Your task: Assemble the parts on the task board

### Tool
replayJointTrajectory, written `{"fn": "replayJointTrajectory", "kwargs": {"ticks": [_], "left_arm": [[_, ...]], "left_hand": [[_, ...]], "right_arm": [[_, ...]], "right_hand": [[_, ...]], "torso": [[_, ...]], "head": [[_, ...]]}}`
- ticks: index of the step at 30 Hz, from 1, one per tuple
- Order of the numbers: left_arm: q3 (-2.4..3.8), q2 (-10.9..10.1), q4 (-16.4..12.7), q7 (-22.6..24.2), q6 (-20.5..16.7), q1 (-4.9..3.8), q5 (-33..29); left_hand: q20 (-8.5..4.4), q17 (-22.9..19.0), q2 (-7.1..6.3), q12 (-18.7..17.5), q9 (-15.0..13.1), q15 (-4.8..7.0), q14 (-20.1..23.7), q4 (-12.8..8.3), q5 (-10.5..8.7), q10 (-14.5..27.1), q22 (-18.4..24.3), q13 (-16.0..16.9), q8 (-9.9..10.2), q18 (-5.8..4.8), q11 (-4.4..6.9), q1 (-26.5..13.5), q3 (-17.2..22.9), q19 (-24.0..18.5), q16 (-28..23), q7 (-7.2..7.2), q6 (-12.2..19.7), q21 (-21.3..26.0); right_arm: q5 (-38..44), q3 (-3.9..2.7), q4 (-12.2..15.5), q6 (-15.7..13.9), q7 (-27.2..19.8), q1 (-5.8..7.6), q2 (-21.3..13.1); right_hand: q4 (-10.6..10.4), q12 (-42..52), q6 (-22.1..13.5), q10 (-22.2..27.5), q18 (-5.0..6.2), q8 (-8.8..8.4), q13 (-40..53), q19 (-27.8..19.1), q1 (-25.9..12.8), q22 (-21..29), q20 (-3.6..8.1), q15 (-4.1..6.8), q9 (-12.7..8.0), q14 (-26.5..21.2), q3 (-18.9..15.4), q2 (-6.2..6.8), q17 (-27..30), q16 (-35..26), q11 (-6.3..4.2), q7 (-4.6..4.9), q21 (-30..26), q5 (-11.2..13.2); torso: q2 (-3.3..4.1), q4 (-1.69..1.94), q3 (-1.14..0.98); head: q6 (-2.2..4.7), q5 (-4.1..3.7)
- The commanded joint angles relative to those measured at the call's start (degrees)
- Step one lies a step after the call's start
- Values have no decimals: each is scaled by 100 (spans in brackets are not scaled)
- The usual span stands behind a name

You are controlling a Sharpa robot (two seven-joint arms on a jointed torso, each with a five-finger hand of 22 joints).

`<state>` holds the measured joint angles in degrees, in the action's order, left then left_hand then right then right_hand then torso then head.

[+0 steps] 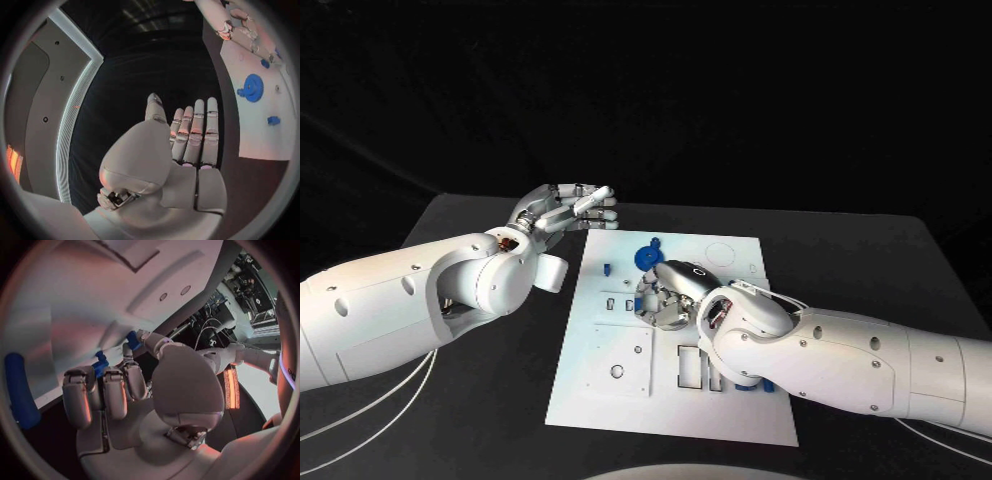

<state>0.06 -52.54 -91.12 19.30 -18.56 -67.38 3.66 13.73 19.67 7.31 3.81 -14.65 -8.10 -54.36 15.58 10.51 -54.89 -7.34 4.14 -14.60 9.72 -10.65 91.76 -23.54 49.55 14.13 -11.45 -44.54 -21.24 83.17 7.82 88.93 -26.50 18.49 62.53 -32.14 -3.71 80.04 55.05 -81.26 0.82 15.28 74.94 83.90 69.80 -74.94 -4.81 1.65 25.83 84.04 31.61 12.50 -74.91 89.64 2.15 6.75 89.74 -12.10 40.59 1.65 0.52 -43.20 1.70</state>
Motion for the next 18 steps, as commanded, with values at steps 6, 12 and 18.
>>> {"fn": "replayJointTrajectory", "kwargs": {"ticks": [6, 12, 18], "left_arm": [[3, 4, -7, 15, 110, -3, -11], [3, 4, -4, 10, 115, -3, -11], [3, 2, -2, 6, 118, -3, -11]], "left_hand": [[26, 5, 47, -4, -5, -3, 45, -4, -24, -18, 5, 8, -26, 51, 5, 10, -42, -16, -37, -176, 17, 11], [26, 5, 47, -4, -5, -3, 45, -4, -24, -18, 5, 8, -26, 51, 5, 10, -42, -16, -37, -176, 17, 11], [26, 5, 47, -4, -5, -3, 45, -4, -24, -18, 5, 8, -26, 51, 5, 10, -42, -16, -37, -176, 17, 11]], "right_arm": [[70, 4, -7, 92, 12, -8, 3], [66, 4, 0, 66, -48, -8, 5], [57, 4, 14, 35, -107, -8, 3]], "right_hand": [[14, -44, -125, 52, -69, -96, 370, 579, -66, -1478, -10, -35, -27, 596, -69, 89, -1509, 36, 35, 32, -12, 39], [2, -57, -263, 67, -67, -197, 356, 572, -121, -1472, -42, -73, -68, 596, -132, 163, -1509, 36, 80, 82, -22, 94], [-59, -62, -332, 78, -66, -271, 347, 572, -165, -1472, -80, -105, -113, 596, -307, 188, -1509, 36, 110, 106, -23, 439]], "torso": [[-2, 2, 1], [-2, 3, -1], [2, -1, -1]], "head": [[0, -6], [-1, -4], [6, -3]]}}
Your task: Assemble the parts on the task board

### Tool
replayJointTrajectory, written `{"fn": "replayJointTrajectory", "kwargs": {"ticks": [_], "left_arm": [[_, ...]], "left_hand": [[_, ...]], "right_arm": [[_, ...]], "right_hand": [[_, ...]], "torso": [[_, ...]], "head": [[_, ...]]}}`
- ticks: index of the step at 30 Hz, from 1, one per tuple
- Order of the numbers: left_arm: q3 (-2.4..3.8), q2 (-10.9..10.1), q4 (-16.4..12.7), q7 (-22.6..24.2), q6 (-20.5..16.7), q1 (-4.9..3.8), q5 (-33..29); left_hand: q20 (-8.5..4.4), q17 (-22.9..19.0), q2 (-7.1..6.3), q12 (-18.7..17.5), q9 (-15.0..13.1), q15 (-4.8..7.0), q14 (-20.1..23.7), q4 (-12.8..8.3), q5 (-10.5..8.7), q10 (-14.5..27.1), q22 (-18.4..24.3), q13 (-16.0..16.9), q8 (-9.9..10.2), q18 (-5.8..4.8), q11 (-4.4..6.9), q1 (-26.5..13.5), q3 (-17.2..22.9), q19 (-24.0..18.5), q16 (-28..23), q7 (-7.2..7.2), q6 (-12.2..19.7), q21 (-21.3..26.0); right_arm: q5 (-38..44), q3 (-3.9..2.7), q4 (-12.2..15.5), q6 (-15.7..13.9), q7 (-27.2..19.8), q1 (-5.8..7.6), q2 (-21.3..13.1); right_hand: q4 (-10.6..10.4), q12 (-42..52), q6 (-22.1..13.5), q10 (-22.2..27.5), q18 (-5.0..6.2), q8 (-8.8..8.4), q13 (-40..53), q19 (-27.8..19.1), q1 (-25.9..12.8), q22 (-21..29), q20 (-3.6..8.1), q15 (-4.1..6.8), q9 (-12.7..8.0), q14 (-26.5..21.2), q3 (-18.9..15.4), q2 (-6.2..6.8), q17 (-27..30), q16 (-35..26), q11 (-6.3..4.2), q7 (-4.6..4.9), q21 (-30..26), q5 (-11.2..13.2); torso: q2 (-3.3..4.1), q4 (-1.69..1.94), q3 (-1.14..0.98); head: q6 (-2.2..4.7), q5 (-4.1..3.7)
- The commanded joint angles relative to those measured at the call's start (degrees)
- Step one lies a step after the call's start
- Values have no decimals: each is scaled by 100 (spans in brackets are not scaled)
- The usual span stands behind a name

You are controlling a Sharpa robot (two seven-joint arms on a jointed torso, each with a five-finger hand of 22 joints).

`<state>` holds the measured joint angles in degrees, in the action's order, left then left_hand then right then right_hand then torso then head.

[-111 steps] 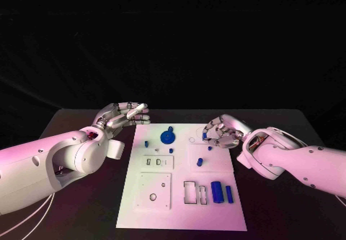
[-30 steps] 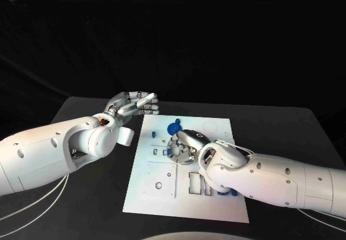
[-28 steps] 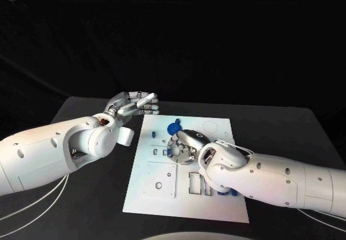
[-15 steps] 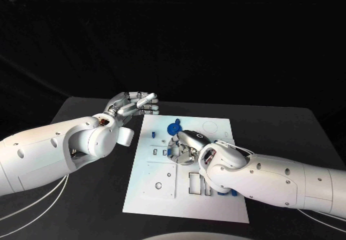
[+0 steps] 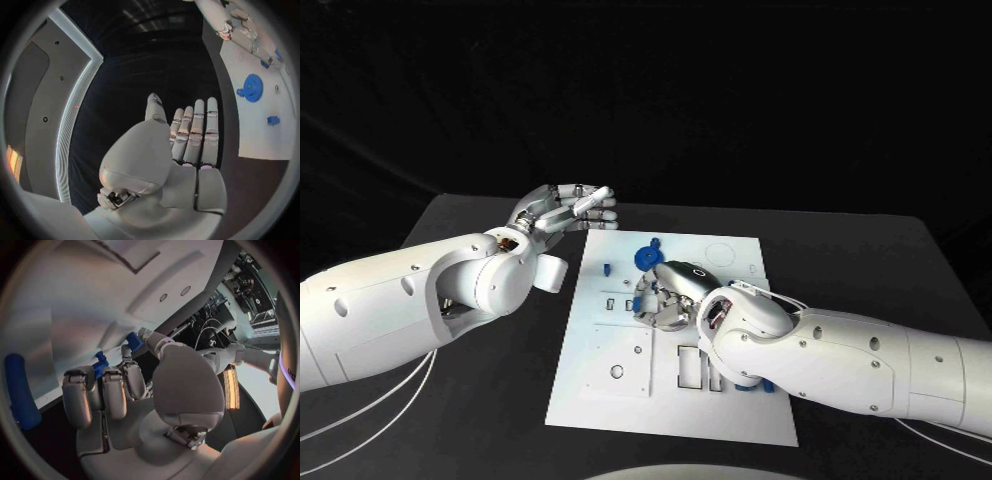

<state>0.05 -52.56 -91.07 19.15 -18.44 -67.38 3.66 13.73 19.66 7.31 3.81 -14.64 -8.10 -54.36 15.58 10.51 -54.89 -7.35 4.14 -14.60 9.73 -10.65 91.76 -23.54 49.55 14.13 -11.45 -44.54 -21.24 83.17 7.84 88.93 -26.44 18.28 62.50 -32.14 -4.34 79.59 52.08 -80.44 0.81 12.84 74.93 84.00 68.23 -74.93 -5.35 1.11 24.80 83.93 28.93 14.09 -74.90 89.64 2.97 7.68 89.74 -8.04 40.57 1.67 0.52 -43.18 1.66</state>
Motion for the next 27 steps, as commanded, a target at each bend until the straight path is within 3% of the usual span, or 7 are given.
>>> {"fn": "replayJointTrajectory", "kwargs": {"ticks": [1, 14, 15, 17, 20, 23, 27], "left_arm": [[4, 4, -7, 21, 106, -3, -11], [2, 1, -2, -6, 104, -3, 6], [2, 1, 2, -36, 105, -3, 35], [1, -1, 17, -147, 132, -3, 165], [0, -3, 45, -449, 192, -2, 558], [-2, 5, 81, -843, 273, -1, 1015], [-3, 16, 131, -1528, 398, 0, 1750]], "left_hand": [[26, 6, 47, -4, -6, -4, 45, -3, -24, -18, 6, 8, -26, 51, 5, 10, -43, -17, -37, -176, 17, 11], [26, 6, 47, -4, -6, -4, 45, -3, -24, -18, 6, 8, -26, 51, 5, 10, -43, -17, -37, -176, 17, 11], [27, 20, 53, -8, -14, -4, 48, -4, -27, -8, 9, 6, -27, 51, 4, 9, -58, -19, -44, -178, 30, 12], [26, 33, 48, 0, -23, 0, 32, 5, -30, -24, 7, 9, -34, 54, 7, -8, -79, -9, -39, -176, 27, 5], [-6, 138, 74, 54, -86, 49, -118, 42, -162, -222, -7, 57, -96, 69, 45, -98, -185, 91, 26, -139, -24, -54], [-191, 455, 132, 222, -255, 262, -735, 75, -194, -801, -141, 201, -321, 81, 236, -256, -286, 524, 398, 40, -364, -366], [-537, 1217, 120, 479, -494, 626, -1673, 88, -181, -1658, -479, 539, -485, 74, 570, -570, -294, 1197, 1236, 273, -606, -1007]], "right_arm": [[55, 1, 17, 26, -90, -5, 3], [67, 1, 88, -154, -115, -6, -83], [68, 0, 121, -211, -133, -5, -117], [52, -4, 216, -343, -186, -2, -210], [-120, -21, 395, -566, -380, 40, -407], [-569, -39, 573, -669, -728, 133, -638], [-1355, -54, 811, -580, -1202, 352, -999]], "right_hand": [[3, -10, -33, -10, -65, -28, 356, 559, -6, -1471, -27, -52, -10, 607, -42, 26, -1510, 36, 27, 13, -27, 42], [-72, -42, -122, 25, -61, -93, 321, 550, -14, -1464, -41, -66, -46, 607, -191, 17, -1510, 36, 45, 32, -39, 153], [-118, -54, -240, 42, -61, -159, 307, 549, 2, -1463, -55, -85, -82, 607, -314, 7, -1510, 36, 68, 60, -41, 221], [-377, -67, -447, 77, -60, -241, 283, 548, 253, -1463, -119, -147, -186, 607, -977, -131, -1510, 36, 135, 128, -44, 349], [-654, -81, -552, 99, -61, -262, 258, 550, 456, -1465, -137, -170, -255, 607, -1355, -164, -1510, 36, 162, 157, -42, 375], [-912, -164, -513, 184, -25, -201, 162, 464, 674, -1396, -147, -172, -281, 607, -1476, -230, -1510, 36, 158, 155, -162, 315], [-984, -190, -471, 214, 2, -152, 134, 399, 787, -1343, -138, -160, -278, 603, -1420, -283, -1496, 31, 147, 140, -254, 192]], "torso": [[3, -2, 0], [1, 4, 1], [-2, 5, -1], [-8, 6, -3], [-26, 2, -5], [-53, -8, -8], [-111, -27, -22]], "head": [[1, -1], [2, 1], [6, 3], [15, 10], [17, 15], [32, 28], [25, 52]]}}
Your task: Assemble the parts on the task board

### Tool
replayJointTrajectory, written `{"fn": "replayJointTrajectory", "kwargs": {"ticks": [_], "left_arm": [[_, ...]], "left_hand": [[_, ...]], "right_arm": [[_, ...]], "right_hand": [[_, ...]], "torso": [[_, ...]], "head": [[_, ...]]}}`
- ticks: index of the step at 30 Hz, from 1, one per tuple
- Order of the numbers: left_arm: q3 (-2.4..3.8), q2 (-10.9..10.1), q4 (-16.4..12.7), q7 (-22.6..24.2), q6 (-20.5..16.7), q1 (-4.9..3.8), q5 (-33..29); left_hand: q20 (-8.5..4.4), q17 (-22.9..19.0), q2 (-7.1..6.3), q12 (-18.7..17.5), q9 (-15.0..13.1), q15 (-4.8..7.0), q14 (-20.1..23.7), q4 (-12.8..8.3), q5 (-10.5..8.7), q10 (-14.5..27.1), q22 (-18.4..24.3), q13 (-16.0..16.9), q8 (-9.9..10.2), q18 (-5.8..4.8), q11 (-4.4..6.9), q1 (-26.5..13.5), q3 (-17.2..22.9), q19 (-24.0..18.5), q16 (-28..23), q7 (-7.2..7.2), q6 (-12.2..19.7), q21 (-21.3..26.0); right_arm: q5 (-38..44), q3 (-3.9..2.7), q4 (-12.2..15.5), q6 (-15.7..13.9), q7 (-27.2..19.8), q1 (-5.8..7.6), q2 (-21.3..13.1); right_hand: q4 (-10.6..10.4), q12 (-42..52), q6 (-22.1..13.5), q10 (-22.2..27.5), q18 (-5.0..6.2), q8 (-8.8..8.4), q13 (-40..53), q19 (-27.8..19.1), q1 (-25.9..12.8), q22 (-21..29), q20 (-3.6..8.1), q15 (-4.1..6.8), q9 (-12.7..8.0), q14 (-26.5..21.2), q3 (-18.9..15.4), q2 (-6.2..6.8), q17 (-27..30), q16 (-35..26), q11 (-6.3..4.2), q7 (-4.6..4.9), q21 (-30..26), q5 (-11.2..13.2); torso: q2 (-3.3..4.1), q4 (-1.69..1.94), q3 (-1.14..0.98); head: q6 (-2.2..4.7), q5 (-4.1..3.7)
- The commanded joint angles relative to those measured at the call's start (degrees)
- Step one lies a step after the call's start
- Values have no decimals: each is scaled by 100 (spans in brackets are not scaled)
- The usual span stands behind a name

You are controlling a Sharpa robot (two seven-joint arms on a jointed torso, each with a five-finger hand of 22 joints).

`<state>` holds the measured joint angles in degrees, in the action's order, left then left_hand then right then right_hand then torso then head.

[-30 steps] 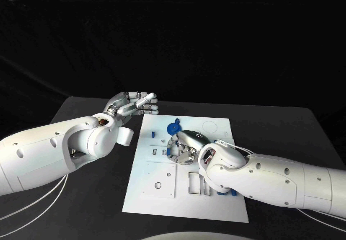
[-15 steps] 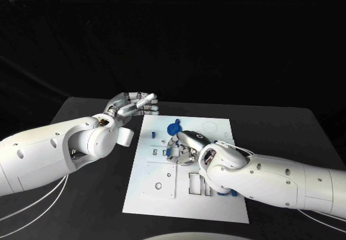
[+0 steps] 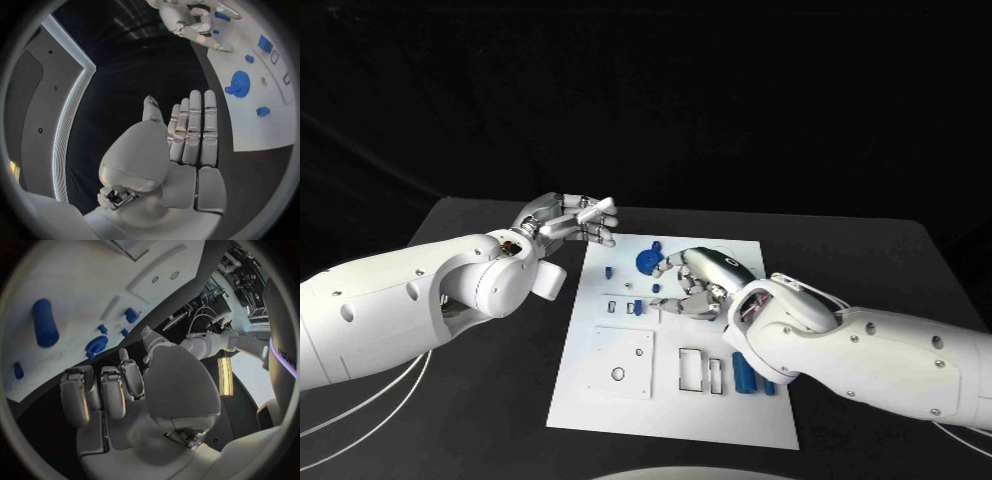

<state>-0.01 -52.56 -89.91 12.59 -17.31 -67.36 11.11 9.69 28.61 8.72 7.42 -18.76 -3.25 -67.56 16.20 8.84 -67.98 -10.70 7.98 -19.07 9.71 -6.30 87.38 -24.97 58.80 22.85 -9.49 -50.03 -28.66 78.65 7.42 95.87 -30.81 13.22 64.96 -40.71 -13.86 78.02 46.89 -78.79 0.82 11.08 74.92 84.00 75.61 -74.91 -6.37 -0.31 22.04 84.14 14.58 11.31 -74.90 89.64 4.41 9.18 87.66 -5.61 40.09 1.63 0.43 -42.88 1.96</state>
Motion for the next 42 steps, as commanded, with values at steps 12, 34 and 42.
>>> {"fn": "replayJointTrajectory", "kwargs": {"ticks": [12, 34, 42], "left_arm": [[3, 197, -2, -3162, 1593, -19, 3811], [-147, 1221, 525, -4782, 2857, -354, 4953], [-190, 1402, 630, -4875, 3011, -369, 4921]], "left_hand": [[-650, 5830, 75, 3756, -1728, 661, -2132, 57, -76, -770, -5536, 3958, -659, -498, 656, -851, -160, 1732, 6369, 537, -238, -4906], [-709, 5797, 306, 4696, -2437, 706, -2158, 48, 236, -696, -6777, 5004, -628, -730, 664, -912, -152, 2471, 6332, 535, 59, -5519], [-703, 5932, 315, 4804, -2488, 698, -2195, 53, 266, -713, -6958, 5103, -623, -766, 658, -947, -160, 2572, 6486, 532, 60, -5618]], "right_arm": [[-2375, -22, 210, 288, -986, 791, -1036], [-2610, -21, -183, 374, -710, 908, -1238], [-2589, -21, -232, 401, -662, 907, -1222]], "right_hand": [[-150, -49, 128, 68, 5, 112, 112, 391, 73, -1339, -18, 3, 23, 583, 86, -34, -1498, 31, -20, -35, -63, -260], [-214, -60, 145, 73, 12, 158, 94, 375, 46, -1327, -3, 17, 46, 577, 86, 26, -1475, 23, -35, -50, -90, -432], [-225, -60, 146, 71, 13, 165, 93, 373, 39, -1325, -1, 20, 50, 576, 89, 28, -1473, 21, -36, -52, -94, -463]], "torso": [[-247, -62, -64], [-306, -68, -117], [-303, -53, -116]], "head": [[-83, 59], [-179, 148], [-218, 147]]}}
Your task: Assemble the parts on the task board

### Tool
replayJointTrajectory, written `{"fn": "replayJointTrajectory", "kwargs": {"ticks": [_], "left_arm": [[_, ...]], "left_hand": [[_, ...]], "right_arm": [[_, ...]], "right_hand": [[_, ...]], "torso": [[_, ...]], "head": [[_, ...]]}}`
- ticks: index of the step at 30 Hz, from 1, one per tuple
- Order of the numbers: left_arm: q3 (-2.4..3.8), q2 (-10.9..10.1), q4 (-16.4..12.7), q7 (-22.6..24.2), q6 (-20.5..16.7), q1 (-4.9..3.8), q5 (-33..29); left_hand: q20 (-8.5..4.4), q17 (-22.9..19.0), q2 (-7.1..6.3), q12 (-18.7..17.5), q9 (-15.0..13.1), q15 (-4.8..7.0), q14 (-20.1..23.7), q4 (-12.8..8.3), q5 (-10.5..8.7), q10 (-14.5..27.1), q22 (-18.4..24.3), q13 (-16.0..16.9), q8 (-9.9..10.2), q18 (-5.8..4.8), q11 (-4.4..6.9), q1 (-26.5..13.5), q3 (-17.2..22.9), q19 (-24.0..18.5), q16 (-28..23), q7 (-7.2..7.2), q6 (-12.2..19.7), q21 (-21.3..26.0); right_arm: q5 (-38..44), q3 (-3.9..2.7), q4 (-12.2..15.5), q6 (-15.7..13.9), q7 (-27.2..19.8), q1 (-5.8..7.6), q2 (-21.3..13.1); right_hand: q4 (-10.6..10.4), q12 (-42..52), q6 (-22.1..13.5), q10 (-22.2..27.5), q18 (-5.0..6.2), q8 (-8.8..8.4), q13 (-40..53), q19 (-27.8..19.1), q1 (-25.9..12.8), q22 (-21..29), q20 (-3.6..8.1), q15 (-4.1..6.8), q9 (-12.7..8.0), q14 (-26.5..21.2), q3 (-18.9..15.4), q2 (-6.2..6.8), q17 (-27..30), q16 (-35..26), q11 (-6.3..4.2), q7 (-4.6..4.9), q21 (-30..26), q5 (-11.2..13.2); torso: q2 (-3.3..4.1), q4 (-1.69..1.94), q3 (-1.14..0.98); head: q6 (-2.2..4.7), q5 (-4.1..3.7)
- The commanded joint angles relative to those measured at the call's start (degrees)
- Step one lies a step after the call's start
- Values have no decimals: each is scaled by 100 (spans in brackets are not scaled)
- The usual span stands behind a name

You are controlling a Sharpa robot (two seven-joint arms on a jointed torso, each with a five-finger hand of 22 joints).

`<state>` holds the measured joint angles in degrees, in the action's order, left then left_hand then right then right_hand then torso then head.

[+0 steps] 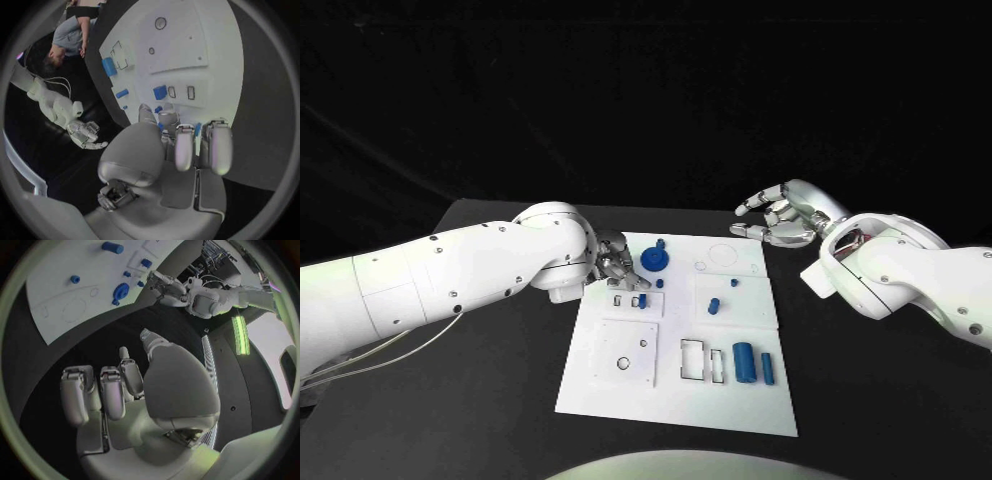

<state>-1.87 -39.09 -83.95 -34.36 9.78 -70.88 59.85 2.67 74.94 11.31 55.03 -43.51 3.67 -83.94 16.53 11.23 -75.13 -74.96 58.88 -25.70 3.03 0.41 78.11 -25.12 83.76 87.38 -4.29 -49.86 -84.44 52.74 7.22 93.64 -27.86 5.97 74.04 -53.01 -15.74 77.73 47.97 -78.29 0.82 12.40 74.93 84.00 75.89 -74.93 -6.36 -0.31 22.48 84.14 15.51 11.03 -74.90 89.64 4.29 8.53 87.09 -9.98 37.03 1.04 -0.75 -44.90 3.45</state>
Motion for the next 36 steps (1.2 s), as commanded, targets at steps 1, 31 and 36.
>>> {"fn": "replayJointTrajectory", "kwargs": {"ticks": [1, 31, 36], "left_arm": [[-10, 78, 52, -184, 309, -19, 45], [-97, 443, 377, -210, 535, -17, 5], [-101, 438, 371, -200, 615, -18, -15]], "left_hand": [[0, 1317, 57, 50, -20, 5, -561, 21, 30, 3, -559, 20, 41, -104, -14, -29, -146, 91, 54, 11, 43, -54], [4, 1412, 76, 136, -191, 5, -583, 6, 217, 52, -730, 108, -5, -133, -4, -41, -133, 169, 161, 28, 12, -144], [-2, 1427, 78, 145, -291, 13, -586, 6, 579, 83, -775, 123, -5, -139, 8, 122, -131, 179, 178, 42, 16, -164]], "right_arm": [[4, -1, -14, 107, 67, 0, 10], [9, -1, -64, 64, 101, -2, 48], [9, 0, -92, 67, 108, -10, 72]], "right_hand": [[-37, -31, 38, 21, 13, 33, 92, 373, 11, -1323, -1, 19, 6, 576, -4, 56, -1473, 21, -25, 13, -37, -26], [-50, -64, 38, 52, 23, 42, 55, 349, -3, -1303, 2, 22, 11, 569, -3, 66, -1445, 11, -27, 11, -73, -63], [-51, -64, 39, 52, 21, 44, 55, 354, -3, -1307, 2, 22, 12, 569, -1, 64, -1447, 12, -27, 10, -66, -67]], "torso": [[3, 5, 3], [5, 2, 4], [6, 11, 0]], "head": [[-21, -2], [-127, -9], [-148, -5]]}}
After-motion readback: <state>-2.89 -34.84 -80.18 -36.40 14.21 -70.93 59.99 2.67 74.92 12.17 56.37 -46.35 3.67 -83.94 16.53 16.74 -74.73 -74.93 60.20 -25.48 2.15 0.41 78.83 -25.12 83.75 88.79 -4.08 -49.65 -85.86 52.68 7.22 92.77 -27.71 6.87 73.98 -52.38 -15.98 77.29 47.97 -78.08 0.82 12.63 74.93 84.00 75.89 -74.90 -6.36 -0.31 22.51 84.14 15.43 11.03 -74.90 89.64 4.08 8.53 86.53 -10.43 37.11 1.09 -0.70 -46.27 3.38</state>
